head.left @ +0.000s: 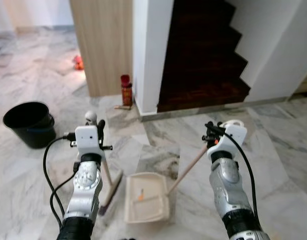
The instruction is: Sweep floor
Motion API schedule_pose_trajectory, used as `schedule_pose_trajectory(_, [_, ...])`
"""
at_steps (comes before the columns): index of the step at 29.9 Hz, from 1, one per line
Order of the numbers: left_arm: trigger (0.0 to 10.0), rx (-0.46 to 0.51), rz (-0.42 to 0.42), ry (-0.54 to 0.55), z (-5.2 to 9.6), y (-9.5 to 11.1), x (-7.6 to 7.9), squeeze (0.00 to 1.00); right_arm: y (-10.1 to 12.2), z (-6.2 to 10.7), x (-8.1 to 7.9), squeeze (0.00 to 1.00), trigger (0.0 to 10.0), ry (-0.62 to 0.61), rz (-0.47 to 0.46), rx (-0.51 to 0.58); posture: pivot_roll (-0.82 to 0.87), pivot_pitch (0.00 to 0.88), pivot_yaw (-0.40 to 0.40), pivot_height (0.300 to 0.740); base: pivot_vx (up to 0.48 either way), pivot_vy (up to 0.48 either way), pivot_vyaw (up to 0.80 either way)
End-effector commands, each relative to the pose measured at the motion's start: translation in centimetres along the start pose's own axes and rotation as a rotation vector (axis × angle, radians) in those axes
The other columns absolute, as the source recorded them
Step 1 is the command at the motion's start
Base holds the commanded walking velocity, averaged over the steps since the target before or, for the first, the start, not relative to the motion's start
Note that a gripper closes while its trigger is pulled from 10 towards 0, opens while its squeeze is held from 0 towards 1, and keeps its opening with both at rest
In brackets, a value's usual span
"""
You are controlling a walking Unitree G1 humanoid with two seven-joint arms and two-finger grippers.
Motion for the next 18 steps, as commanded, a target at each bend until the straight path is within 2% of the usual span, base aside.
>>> schedule_pose_trajectory(1, [10.0,0.055,0.009,-0.001,-0.33,1.43,0.15,0.0,1.16,-0.4,-0.37,0.0,10.0,0.0,-0.036,0.027,0.06,0.0,-0.059,0.74,0.0,0.371,0.0])
schedule_pose_trajectory(5, [10.0,0.067,0.006,0.01,-0.33,1.65,-0.14,0.0,0.94,-0.49,-0.3,0.0,10.0,-0.01,-0.084,0.006,0.06,0.0,-0.06,0.74,0.0,0.373,0.0])
schedule_pose_trajectory(18, [10.0,0.071,0.003,0.037,-0.16,1.71,-0.42,0.0,0.85,-0.52,-0.39,0.0,10.0,0.002,-0.095,-0.009,0.06,0.0,-0.065,0.74,0.0,0.374,0.0])
Point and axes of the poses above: a point about 5 cm out from each wrist's last joint towards the gripper, its own z axis pointing back from the gripper into the wrist, its own y axis along the axis of the wrist's last joint, x = y × z, the point moved 4 cm from there along -z, pointing out of the wrist towards the gripper, and after that the axes turned 12 degrees about z, right-handed, at the moved point
